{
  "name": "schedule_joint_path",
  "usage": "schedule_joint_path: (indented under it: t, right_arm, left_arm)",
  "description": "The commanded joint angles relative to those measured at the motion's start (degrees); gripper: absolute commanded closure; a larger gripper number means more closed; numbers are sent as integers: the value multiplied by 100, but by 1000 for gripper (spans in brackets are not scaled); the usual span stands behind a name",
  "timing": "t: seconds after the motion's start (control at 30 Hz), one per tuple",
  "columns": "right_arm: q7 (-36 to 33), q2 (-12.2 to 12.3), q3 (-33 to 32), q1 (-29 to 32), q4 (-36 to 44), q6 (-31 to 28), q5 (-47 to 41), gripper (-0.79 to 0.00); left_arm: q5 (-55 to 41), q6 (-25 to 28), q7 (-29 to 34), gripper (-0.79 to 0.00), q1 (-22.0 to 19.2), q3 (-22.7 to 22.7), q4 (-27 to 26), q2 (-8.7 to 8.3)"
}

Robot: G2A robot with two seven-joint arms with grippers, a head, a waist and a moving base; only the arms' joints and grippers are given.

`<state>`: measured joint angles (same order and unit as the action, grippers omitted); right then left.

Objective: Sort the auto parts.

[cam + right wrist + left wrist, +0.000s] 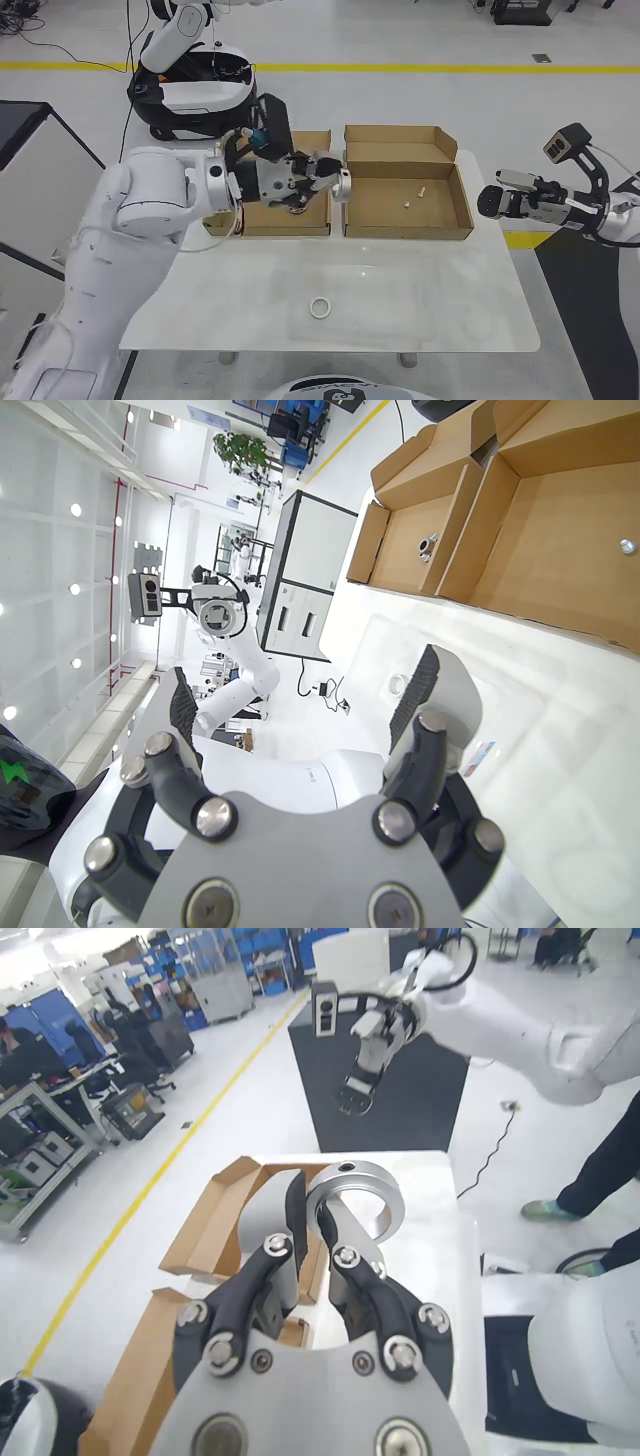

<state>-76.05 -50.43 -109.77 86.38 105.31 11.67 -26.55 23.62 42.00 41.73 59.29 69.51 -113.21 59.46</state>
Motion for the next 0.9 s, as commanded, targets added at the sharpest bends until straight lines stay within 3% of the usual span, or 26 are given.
schedule_joint_path:
  t: [0.0,0.23,0.57,0.87]
  right_arm:
    - [0,0,0,0,0,0,0,-785]
    - [0,0,0,0,0,0,0,-785]
    - [0,0,0,0,0,0,0,-785]
    - [0,0,0,0,0,0,0,-785]
  left_arm:
    - [-138,130,-362,0,155,64,61,-3]
    - [-633,635,-1235,0,537,316,203,-18]
    - [-1515,1589,-2006,0,833,746,120,-63]
    - [-2419,1600,-2125,0,856,782,-217,-115]
